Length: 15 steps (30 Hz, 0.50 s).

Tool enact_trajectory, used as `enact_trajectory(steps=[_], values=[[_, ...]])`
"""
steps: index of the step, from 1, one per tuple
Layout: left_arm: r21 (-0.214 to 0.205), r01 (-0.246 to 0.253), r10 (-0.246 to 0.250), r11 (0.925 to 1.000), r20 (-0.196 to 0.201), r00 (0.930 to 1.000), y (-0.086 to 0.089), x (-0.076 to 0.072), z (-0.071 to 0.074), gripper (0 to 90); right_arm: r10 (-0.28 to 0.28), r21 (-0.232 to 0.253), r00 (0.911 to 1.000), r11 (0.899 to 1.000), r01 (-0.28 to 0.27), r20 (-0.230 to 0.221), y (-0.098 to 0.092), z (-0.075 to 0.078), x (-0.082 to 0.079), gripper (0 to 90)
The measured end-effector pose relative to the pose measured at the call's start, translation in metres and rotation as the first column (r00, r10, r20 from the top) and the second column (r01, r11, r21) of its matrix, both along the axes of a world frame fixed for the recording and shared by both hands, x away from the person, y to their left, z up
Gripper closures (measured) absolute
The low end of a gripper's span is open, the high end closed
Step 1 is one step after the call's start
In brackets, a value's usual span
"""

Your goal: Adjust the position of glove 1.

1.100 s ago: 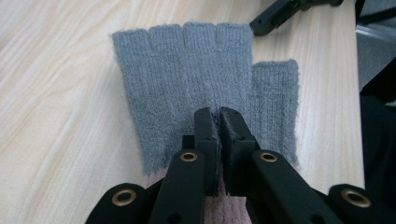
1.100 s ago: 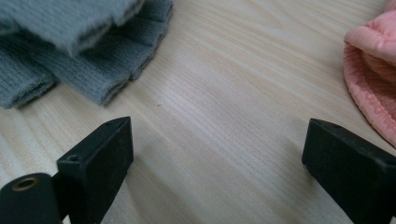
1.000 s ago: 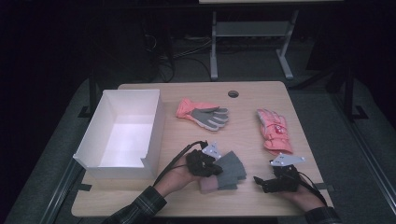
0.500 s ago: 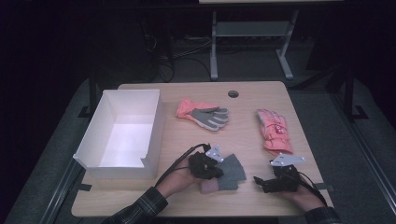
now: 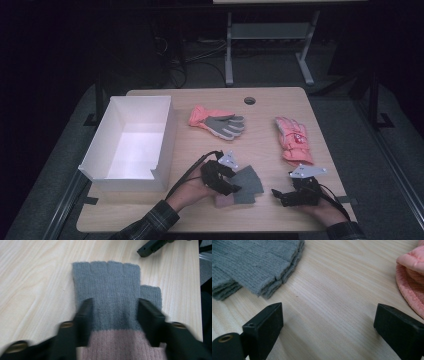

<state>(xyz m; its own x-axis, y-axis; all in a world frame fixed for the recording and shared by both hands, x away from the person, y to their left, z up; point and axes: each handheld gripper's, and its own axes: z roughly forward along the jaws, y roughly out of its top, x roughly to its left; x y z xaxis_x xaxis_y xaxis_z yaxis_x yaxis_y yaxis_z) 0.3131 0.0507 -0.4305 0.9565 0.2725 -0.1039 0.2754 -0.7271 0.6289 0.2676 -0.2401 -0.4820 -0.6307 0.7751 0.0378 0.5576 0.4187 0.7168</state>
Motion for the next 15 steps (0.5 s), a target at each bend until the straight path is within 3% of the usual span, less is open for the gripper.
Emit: enact_trajectory(steps=[6,15], values=[[0.040,-0.011,0.010,0.9991,0.012,0.9999,-0.002,0.003,-0.010,18.3,0.000,0.000,1.0000,1.000,0.000,0.000,0.000,0.000,0.000,8.3],[0.041,-0.003,0.004,0.9992,-0.032,0.9995,-0.003,0.008,-0.022,15.7,0.000,0.000,1.0000,1.000,0.000,0.000,0.000,0.000,0.000,8.3]])
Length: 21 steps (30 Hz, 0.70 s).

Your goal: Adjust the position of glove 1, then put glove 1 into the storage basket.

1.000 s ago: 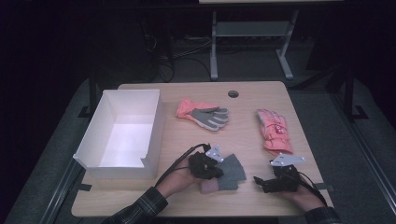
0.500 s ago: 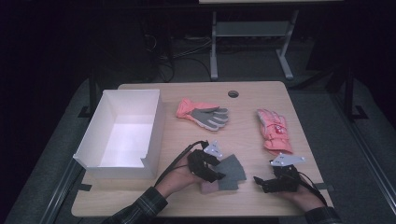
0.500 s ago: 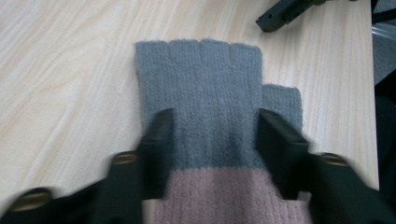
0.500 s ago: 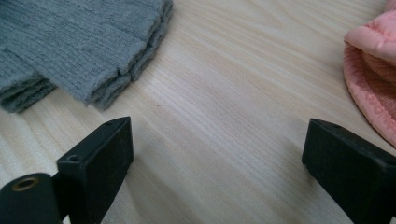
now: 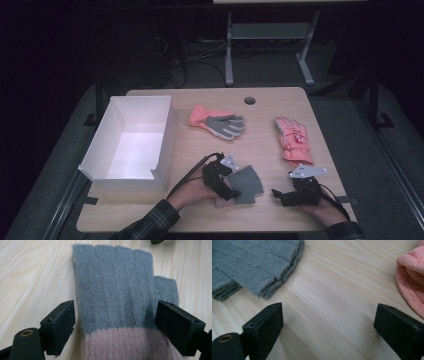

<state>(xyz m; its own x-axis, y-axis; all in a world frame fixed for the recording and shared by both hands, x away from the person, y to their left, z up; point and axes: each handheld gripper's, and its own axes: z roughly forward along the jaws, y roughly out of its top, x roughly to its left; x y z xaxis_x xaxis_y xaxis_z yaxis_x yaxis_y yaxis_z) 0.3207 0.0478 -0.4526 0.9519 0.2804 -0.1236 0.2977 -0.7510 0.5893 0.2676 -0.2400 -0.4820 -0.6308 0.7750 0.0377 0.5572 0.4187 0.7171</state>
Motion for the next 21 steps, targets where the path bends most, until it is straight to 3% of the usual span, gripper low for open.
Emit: enact_trajectory(steps=[9,21], values=[[-0.011,0.009,-0.010,0.9999,-0.039,0.9992,0.0016,0.0039,-0.0071,16.1,0.000,-0.001,1.0000,1.000,0.000,0.000,0.0000,0.0000,0.0000,8.2],[0.000,0.033,-0.033,0.9995,-0.040,0.9987,0.0006,0.0009,-0.0036,33.4,0.001,-0.001,1.0000,1.000,-0.001,-0.001,0.0002,-0.0001,0.0002,7.8]])
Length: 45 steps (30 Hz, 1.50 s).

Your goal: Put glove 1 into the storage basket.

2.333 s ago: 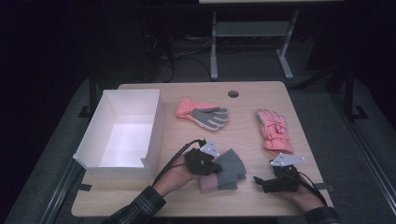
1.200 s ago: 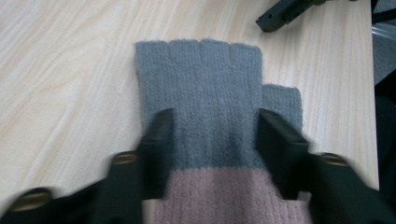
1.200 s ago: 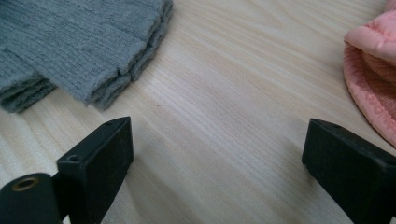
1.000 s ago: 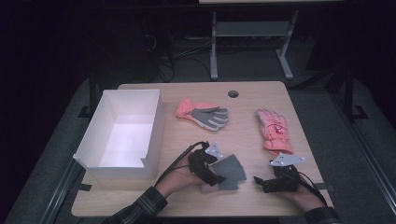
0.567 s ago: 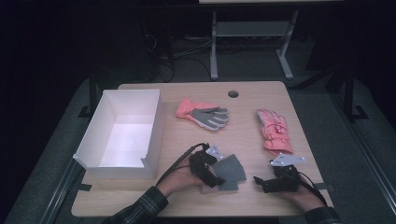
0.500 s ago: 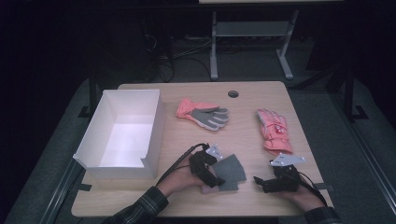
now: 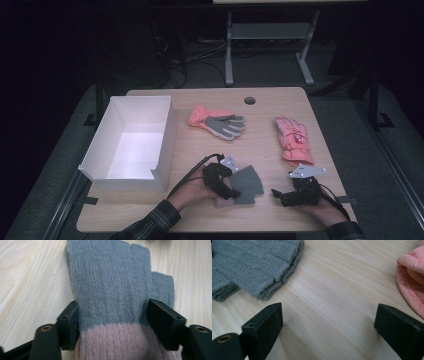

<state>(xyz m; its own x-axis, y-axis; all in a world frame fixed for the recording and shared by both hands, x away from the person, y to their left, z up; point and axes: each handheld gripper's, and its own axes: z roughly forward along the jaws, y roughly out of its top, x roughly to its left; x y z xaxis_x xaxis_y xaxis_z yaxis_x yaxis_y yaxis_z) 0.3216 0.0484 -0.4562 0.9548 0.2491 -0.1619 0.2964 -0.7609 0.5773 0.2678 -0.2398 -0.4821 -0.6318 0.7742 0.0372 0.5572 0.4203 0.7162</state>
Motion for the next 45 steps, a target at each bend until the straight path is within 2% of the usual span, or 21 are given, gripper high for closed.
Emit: enact_trajectory(steps=[3,7,10,15,21,28,32,45], values=[[-0.006,0.004,-0.004,1.0000,-0.012,0.9999,0.000,-0.001,0.000,39.3,0.000,0.000,1.0000,1.000,0.000,0.000,0.000,0.000,0.000,7.8],[-0.016,0.028,-0.028,0.9995,-0.049,0.9984,0.000,0.000,0.001,51.8,0.000,0.000,1.0000,1.000,0.000,0.000,0.000,0.000,0.000,7.7],[-0.024,0.027,-0.028,0.9994,-0.066,0.9974,0.000,0.001,0.000,56.9,0.000,0.000,1.0000,1.000,0.000,0.000,0.000,0.000,0.000,7.7],[-0.014,0.029,-0.030,0.9995,-0.057,0.9979,-0.001,-0.001,0.003,62.2,0.000,0.000,1.0000,1.000,0.000,0.000,0.000,0.000,0.000,7.7],[-0.030,0.027,-0.029,0.9992,-0.063,0.9976,-0.001,-0.001,0.007,64.3,0.000,0.000,1.0000,1.000,0.000,0.000,0.000,0.000,0.000,7.8],[-0.039,0.029,-0.031,0.9988,-0.051,0.9982,0.001,0.001,0.019,64.9,0.000,-0.001,1.0000,1.000,0.000,-0.001,0.000,0.000,0.000,7.8],[-0.063,0.005,-0.009,0.9980,-0.049,0.9987,0.004,0.001,0.028,64.9,0.000,0.000,1.0000,1.000,0.000,-0.002,0.000,0.000,0.000,7.7],[-0.096,-0.050,0.048,0.9941,-0.026,0.9985,0.018,0.008,0.060,64.8,0.000,0.000,1.0000,1.000,0.000,0.000,0.000,0.000,0.000,7.7]])
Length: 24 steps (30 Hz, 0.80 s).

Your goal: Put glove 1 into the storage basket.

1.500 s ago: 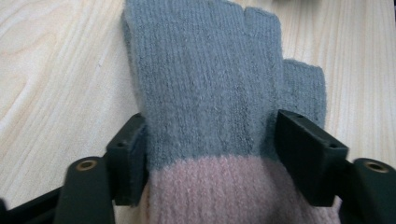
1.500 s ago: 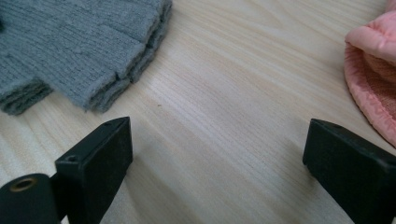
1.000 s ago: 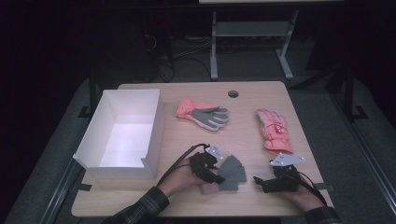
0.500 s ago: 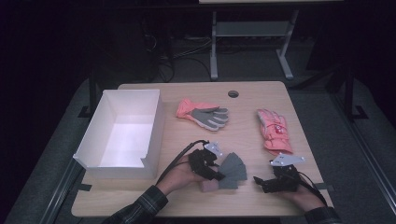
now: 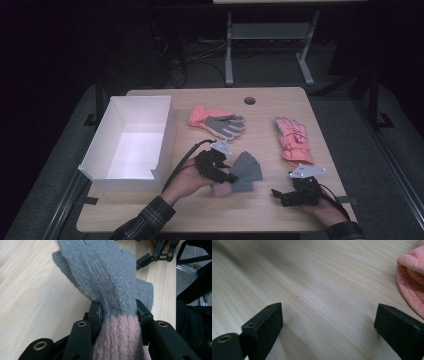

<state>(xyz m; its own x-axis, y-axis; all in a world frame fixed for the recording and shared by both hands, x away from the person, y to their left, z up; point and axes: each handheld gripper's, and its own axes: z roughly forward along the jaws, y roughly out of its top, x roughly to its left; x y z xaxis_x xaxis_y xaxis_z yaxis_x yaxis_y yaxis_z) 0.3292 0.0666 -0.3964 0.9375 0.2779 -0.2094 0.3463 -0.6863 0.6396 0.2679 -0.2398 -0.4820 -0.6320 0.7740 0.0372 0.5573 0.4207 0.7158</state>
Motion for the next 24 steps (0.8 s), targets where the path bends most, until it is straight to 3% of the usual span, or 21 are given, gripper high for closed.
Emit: enact_trajectory(steps=[14,24], values=[[-0.028,-0.074,0.075,0.9968,0.038,0.9965,0.020,0.007,0.036,64.8,0.000,0.000,1.0000,1.000,0.000,0.000,0.000,0.000,0.000,7.7],[-0.064,-0.163,0.167,0.9845,0.059,0.9842,0.050,0.012,0.064,64.8,0.000,0.000,1.0000,1.000,0.000,0.000,0.000,0.000,0.000,7.7]])
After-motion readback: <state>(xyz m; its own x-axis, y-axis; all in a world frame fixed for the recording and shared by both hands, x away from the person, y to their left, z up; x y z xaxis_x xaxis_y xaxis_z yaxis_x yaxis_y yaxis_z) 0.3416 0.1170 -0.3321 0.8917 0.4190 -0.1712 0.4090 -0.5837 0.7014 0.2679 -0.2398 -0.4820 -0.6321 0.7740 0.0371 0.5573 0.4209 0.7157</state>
